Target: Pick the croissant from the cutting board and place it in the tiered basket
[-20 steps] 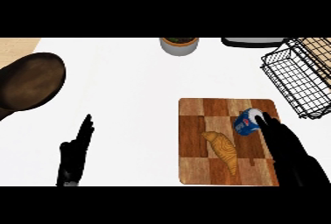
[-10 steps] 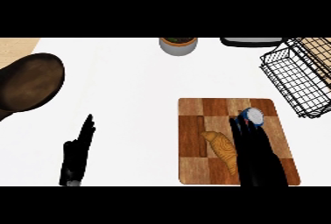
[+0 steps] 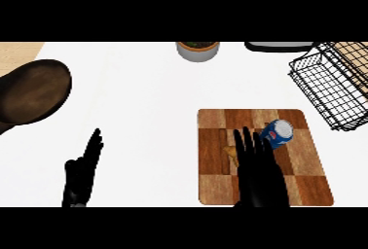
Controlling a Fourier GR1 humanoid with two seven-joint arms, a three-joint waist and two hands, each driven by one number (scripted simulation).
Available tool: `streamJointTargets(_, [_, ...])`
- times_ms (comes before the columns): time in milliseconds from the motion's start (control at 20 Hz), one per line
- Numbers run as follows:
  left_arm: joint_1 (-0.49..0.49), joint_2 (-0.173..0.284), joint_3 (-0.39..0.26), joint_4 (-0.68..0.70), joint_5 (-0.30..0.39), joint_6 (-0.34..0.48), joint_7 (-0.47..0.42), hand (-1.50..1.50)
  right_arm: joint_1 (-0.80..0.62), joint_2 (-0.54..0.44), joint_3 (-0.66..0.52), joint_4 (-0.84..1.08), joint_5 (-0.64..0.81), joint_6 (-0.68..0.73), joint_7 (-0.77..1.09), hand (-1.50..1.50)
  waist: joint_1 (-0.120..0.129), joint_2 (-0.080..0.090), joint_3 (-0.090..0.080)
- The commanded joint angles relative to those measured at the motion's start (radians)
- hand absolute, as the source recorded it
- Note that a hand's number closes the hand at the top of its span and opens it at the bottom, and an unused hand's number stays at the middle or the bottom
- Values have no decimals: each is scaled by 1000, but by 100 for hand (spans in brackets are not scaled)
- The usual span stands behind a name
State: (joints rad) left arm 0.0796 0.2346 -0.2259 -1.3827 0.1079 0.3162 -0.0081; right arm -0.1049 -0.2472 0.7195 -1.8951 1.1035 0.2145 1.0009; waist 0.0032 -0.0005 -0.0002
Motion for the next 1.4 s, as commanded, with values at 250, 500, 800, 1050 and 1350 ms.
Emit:
streamJointTargets(250, [-7, -34, -3, -12, -26, 6, 21, 0, -21, 50, -88, 121, -5, 167, 49, -150, -1, 0, 0])
streamJointTargets(500, [-13, -48, 17, -17, -43, 9, 40, 0, -1, 77, -120, 103, 16, 208, 20, -150, -3, 0, 0])
streamJointTargets(800, [-10, -66, 46, 53, -64, -22, -27, 0, 24, 124, -142, 153, 58, 202, -18, -150, -3, 0, 0])
streamJointTargets(1050, [-9, -54, 67, 2, -60, -39, 8, 0, -69, 165, -246, 321, 43, 204, -73, -150, 1, 1, 0])
streamJointTargets(1350, [21, -68, 58, -78, -102, -37, 96, 0, -20, 188, -268, 330, 72, 176, -96, -150, 0, 0, 0])
